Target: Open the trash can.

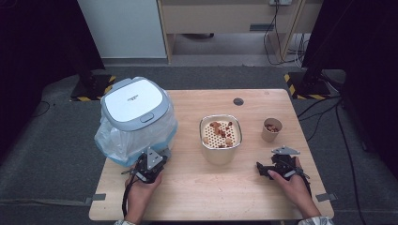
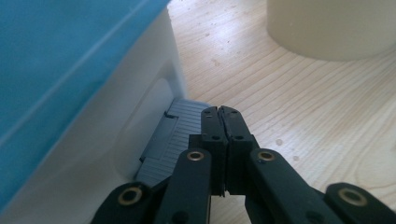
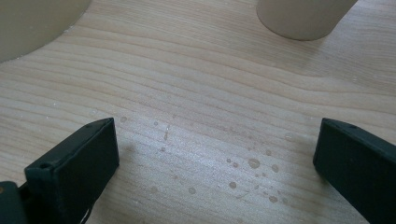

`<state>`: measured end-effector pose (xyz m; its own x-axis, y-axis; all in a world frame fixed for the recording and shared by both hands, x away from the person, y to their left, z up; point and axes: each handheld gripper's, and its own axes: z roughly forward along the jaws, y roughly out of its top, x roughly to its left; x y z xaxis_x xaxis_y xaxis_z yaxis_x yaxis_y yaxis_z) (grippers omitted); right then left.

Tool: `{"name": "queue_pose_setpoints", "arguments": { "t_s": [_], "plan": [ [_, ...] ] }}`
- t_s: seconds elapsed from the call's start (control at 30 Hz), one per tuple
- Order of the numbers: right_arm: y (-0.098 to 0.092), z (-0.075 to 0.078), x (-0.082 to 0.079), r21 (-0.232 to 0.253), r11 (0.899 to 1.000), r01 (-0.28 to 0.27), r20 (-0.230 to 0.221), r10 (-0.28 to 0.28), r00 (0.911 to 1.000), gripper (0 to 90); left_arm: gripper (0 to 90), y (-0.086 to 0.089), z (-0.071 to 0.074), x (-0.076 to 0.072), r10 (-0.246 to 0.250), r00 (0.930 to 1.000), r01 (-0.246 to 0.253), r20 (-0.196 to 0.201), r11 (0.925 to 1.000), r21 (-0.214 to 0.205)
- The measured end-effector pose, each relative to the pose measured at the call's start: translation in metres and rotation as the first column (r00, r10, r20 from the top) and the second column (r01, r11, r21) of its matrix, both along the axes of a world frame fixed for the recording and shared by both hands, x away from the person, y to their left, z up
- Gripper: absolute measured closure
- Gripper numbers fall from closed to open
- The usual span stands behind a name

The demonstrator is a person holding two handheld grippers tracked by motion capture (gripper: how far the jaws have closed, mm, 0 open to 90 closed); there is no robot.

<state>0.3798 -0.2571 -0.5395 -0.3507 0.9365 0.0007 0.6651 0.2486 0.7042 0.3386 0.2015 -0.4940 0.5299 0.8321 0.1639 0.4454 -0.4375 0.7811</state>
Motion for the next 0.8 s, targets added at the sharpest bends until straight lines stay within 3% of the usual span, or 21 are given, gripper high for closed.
{"name": "queue_pose_setpoints", "arguments": {
  "t_s": [0.33, 0.67, 0.8],
  "plan": [
    [0.000, 0.000, 0.000, 0.001, 1.000, -0.003, -0.001, 0.003, 1.0000, 0.6, 89.4, -0.003, -0.014, 0.013, 0.027, 0.9996, -0.027, 0.003, 0.9976, 0.064],
    [0.000, 0.000, -0.001, 0.000, 1.000, -0.005, 0.000, 0.005, 1.0000, 0.6, 89.4, -0.002, -0.021, 0.012, 0.053, 0.9986, -0.053, 0.001, 0.9976, 0.045],
    [0.000, 0.000, -0.001, 0.000, 1.000, -0.007, 0.000, 0.007, 1.0000, 0.6, 89.5, -0.004, -0.024, 0.012, 0.052, 0.9986, -0.052, 0.003, 0.9964, 0.067]
  ]
}}
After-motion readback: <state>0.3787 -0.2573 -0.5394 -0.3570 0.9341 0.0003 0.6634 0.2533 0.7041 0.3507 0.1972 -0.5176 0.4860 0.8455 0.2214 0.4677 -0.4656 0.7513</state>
